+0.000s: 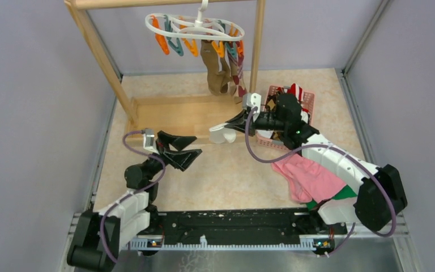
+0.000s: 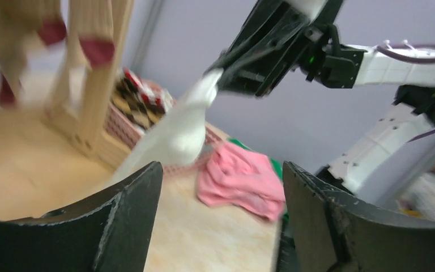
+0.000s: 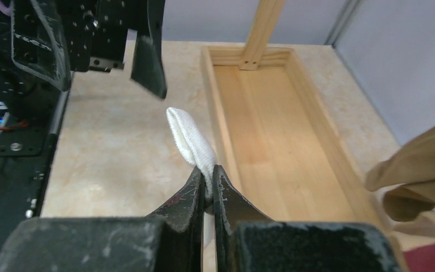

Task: Clip the socks to the hanger
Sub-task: Pick up the sock from the bin.

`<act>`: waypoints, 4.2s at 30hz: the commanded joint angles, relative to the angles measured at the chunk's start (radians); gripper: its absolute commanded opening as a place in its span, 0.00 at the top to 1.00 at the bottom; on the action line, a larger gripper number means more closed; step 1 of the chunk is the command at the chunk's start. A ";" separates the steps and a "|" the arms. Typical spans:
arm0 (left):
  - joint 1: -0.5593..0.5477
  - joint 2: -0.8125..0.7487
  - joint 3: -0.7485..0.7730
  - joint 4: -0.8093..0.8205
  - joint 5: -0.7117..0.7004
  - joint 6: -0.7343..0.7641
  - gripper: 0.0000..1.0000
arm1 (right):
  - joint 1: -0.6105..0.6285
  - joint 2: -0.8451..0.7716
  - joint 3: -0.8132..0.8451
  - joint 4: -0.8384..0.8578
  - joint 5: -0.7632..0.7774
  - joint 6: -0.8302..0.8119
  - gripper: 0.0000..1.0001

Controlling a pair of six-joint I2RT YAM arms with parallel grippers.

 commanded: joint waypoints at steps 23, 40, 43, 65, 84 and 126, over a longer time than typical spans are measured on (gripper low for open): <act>-0.142 0.077 0.184 -0.113 0.121 0.978 0.30 | -0.011 0.136 0.117 0.012 -0.261 0.203 1.00; -0.154 0.119 0.239 -0.109 0.171 0.818 1.00 | -0.011 0.139 0.106 0.004 -0.232 0.204 0.78; -0.155 0.079 0.240 -0.194 0.077 0.773 1.00 | -0.010 0.090 0.072 0.009 -0.186 0.154 0.47; -0.162 -0.042 0.265 -0.308 0.049 0.617 1.00 | -0.006 -0.034 -0.183 0.510 -0.124 0.102 0.43; -0.176 -0.027 0.285 -0.323 0.077 0.586 1.00 | 0.027 0.018 -0.137 0.591 -0.196 0.238 1.00; -0.183 -0.095 0.275 -0.349 0.022 0.605 1.00 | 0.014 0.017 -0.074 0.394 -0.142 0.257 0.77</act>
